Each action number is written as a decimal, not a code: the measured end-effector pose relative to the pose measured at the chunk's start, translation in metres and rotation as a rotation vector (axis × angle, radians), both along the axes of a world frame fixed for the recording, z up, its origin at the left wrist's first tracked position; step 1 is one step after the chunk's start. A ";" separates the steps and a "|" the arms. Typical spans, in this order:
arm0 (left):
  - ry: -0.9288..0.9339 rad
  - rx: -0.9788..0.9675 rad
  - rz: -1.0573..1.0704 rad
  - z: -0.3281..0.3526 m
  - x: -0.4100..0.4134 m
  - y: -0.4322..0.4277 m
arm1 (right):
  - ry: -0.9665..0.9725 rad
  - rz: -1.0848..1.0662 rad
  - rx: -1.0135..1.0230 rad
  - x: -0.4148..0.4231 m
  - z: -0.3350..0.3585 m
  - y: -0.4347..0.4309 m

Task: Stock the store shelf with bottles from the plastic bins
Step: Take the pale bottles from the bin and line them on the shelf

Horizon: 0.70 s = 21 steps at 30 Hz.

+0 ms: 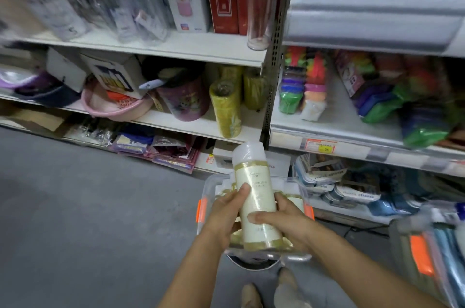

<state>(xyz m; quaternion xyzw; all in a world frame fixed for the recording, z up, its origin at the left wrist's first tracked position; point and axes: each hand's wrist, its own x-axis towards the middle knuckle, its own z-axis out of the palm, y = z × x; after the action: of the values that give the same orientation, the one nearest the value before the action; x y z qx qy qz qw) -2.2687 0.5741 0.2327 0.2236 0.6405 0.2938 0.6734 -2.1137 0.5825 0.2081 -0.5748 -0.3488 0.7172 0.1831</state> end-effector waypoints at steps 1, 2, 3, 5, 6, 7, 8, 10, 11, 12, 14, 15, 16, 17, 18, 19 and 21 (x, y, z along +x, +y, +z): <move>-0.012 0.022 0.005 0.010 -0.002 -0.002 | 0.005 0.012 0.023 -0.001 0.013 -0.001; -0.022 0.046 0.000 0.020 -0.004 -0.004 | 0.010 0.026 0.046 -0.001 0.026 -0.001; -0.026 0.070 -0.006 0.030 -0.007 -0.004 | 0.019 0.034 0.064 -0.002 0.037 -0.002; -0.024 0.120 -0.013 0.049 -0.012 -0.004 | 0.050 0.042 0.086 -0.002 0.060 -0.003; -0.025 0.140 -0.008 0.057 -0.014 -0.004 | 0.062 0.049 0.100 -0.003 0.071 -0.003; -0.028 0.160 -0.002 0.065 -0.016 -0.003 | 0.072 0.049 0.114 -0.003 0.081 -0.003; -0.031 0.181 -0.001 0.074 -0.018 -0.003 | 0.076 0.043 0.129 -0.004 0.090 -0.003; -0.032 0.229 -0.011 0.089 -0.020 -0.002 | 0.069 0.014 0.155 -0.004 0.108 -0.002; -0.032 0.253 -0.022 0.097 -0.020 -0.001 | 0.064 0.004 0.168 -0.004 0.117 -0.002; -0.034 0.277 -0.036 0.104 -0.020 0.000 | 0.058 0.004 0.186 -0.003 0.125 -0.002; -0.037 0.322 -0.052 0.119 -0.020 0.001 | 0.060 0.015 0.233 -0.001 0.139 -0.002; -0.039 0.345 -0.060 0.126 -0.020 0.002 | 0.065 0.016 0.258 0.001 0.145 -0.002; -0.036 0.367 -0.066 0.133 -0.019 0.003 | 0.065 0.009 0.281 0.002 0.151 -0.002; -0.035 0.387 -0.072 0.140 -0.018 0.004 | 0.062 -0.001 0.301 0.003 0.157 -0.002; -0.030 0.406 -0.080 0.146 -0.017 0.005 | 0.059 -0.007 0.319 0.004 0.164 -0.002; -0.028 0.422 -0.089 0.152 -0.016 0.005 | 0.057 -0.005 0.338 0.005 0.170 -0.002; -0.027 0.452 -0.103 0.166 -0.014 0.007 | 0.054 0.002 0.375 0.007 0.182 -0.002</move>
<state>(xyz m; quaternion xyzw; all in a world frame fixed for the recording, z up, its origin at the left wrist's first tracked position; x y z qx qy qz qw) -2.2825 0.5812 0.3984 0.3972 0.5369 0.3980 0.6289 -2.1068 0.5804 0.3906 -0.5111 -0.4717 0.6550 0.2956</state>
